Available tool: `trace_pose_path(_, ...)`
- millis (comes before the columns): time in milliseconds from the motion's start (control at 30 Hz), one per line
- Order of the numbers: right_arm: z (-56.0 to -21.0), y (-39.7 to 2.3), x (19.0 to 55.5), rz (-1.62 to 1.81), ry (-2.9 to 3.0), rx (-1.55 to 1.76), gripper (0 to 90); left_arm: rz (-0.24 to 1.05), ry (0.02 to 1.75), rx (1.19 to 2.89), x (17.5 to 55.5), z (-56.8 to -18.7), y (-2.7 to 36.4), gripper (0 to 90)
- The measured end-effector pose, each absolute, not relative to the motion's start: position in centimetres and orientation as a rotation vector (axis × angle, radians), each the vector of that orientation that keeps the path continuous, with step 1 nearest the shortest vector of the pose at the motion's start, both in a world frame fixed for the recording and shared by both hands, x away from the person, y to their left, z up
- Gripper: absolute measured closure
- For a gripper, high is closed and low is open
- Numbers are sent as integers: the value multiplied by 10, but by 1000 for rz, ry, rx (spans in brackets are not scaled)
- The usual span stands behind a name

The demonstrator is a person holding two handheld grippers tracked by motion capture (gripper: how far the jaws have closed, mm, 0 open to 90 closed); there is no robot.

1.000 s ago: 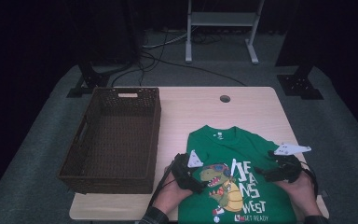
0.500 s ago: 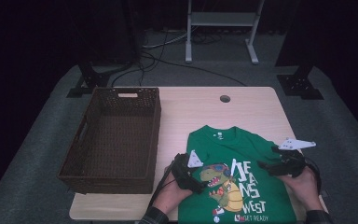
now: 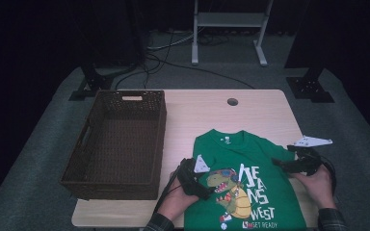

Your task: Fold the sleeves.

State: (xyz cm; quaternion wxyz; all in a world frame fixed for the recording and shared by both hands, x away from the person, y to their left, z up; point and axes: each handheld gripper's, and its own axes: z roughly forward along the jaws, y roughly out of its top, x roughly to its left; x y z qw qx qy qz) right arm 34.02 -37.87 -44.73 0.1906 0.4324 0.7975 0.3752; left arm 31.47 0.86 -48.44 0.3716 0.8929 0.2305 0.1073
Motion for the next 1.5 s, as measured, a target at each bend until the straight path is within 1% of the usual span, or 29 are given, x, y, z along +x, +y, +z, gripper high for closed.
trace_pose_path(233,-453,-393,351,1047,2224,1274,98,275,591,2289,315,-484,9,0)
trace_pose_path(267,-453,-395,352,1045,2226,1279,157,275,591,2289,315,-484,9,0)
trace_pose_path(400,-455,-403,357,1031,2220,1298,172,275,591,2289,315,-484,9,0)
trace_pose_path(500,-456,-409,362,1032,2214,1319,217,275,591,2289,315,-484,9,0)
trace_pose_path(567,-456,-411,363,1036,2214,1327,225,275,591,2288,315,-484,9,0)
trace_pose_path(600,-457,-416,365,1049,2207,1337,253,275,591,2288,315,-484,9,0)
trace_pose_path(700,-459,-421,368,1044,2207,1357,296,275,592,2287,315,-485,9,0)
trace_pose_path(733,-459,-421,368,1044,2207,1357,296,276,592,2287,315,-485,9,0)
trace_pose_path(1000,-462,-431,373,1000,2208,1414,436,276,592,2287,315,-485,9,0)
trace_pose_path(1067,-463,-432,374,974,2211,1422,458,276,592,2287,315,-485,9,0)
trace_pose_path(1167,-465,-432,375,954,2217,1435,530,276,592,2287,314,-485,9,0)
trace_pose_path(1333,-471,-433,375,924,2207,1459,614,276,593,2287,314,-484,9,0)
trace_pose_path(1500,-473,-436,373,954,2191,1469,789,276,593,2288,314,-484,9,0)
